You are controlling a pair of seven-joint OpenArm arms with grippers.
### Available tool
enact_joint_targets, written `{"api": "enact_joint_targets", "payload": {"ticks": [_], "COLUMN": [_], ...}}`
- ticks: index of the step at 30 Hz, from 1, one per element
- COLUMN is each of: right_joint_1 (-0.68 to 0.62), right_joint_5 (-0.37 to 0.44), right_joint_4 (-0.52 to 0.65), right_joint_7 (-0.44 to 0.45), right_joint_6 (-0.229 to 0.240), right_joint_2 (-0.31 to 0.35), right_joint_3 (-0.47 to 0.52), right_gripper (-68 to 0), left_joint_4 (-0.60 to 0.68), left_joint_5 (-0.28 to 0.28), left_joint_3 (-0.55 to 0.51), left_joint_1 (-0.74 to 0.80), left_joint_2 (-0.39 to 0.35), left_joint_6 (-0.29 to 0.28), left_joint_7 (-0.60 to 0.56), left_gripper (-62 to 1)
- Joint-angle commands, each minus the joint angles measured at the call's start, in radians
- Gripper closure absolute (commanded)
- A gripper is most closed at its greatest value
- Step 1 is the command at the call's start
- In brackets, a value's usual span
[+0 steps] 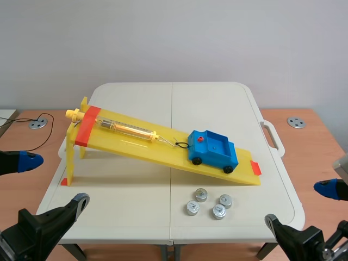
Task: Place the four metal weights on the blue cart on the ramp.
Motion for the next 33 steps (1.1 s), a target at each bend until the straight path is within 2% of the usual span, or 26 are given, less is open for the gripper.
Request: {"api": "enact_joint_targets", "payload": {"ticks": [1,22,33], "right_joint_1": [0.009,0.01,0.018], "right_joint_5": [0.051,0.048,0.048], "right_joint_4": [0.12,0.12,0.12], "right_joint_7": [0.127,0.105,0.069], "right_joint_6": [-0.026,-0.026,-0.026], "right_joint_2": [0.046,0.043,0.043], "right_joint_3": [0.039,0.038,0.038], "right_gripper": [-65.9,-65.9,-65.9], "left_joint_4": [0.073,0.073,0.073], "left_joint_5": [-0.077,-0.077,-0.077], "left_joint_3": [-0.012,-0.012,-0.012], "left_joint_1": [0.021,0.021,0.007], "left_joint_2": [-0.011,-0.011,-0.011], "left_joint_6": [-0.024,-0.025,-0.026], "left_joint_7": [-0.151,-0.151,-0.054], "left_gripper": [-62.3,-62.3,-62.3]}}
